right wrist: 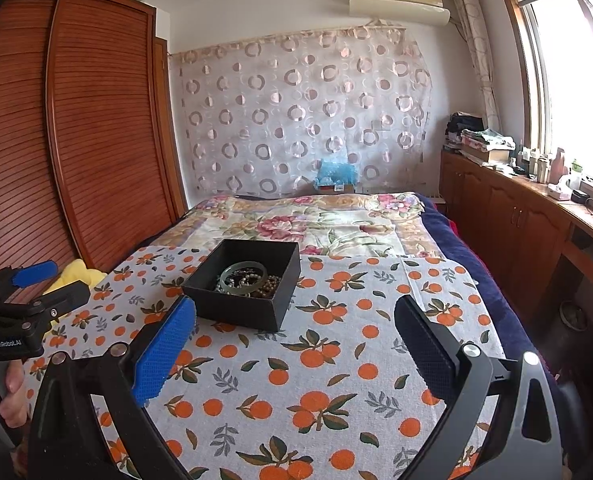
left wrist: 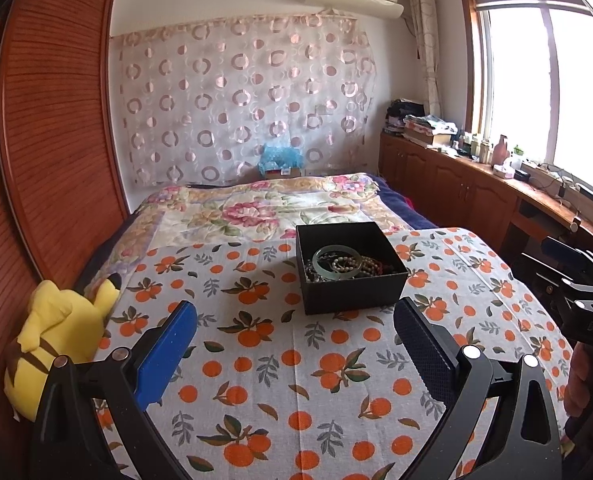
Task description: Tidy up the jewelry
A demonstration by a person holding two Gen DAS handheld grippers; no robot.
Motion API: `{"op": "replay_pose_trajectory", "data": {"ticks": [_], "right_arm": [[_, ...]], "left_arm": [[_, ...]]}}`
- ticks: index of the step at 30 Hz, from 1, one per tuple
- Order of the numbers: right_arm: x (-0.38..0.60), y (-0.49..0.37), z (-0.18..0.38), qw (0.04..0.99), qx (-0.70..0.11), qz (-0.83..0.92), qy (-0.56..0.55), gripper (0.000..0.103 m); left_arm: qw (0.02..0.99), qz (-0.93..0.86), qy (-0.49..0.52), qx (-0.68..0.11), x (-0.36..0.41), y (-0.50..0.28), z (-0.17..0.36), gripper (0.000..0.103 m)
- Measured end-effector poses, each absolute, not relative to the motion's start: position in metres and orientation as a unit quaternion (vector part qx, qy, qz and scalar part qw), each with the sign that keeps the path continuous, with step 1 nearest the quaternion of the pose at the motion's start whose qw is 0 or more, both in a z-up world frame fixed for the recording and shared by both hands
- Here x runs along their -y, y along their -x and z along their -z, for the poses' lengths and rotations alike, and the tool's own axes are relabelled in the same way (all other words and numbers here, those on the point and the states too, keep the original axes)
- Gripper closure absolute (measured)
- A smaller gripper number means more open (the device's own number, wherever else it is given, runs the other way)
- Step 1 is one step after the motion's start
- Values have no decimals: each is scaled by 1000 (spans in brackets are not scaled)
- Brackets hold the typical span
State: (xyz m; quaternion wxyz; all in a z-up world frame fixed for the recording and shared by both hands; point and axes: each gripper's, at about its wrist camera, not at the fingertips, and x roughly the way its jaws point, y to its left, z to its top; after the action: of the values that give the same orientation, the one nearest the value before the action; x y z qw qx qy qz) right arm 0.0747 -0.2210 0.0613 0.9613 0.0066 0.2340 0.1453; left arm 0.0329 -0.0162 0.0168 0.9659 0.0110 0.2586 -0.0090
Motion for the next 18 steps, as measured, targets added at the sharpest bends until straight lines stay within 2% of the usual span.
{"op": "replay_pose_trajectory", "data": {"ticks": [18], "right_arm": [[220, -75, -61, 961, -235, -145, -7, 3]], "left_arm": [[967, 9, -11, -256, 17, -31, -19, 8]]}}
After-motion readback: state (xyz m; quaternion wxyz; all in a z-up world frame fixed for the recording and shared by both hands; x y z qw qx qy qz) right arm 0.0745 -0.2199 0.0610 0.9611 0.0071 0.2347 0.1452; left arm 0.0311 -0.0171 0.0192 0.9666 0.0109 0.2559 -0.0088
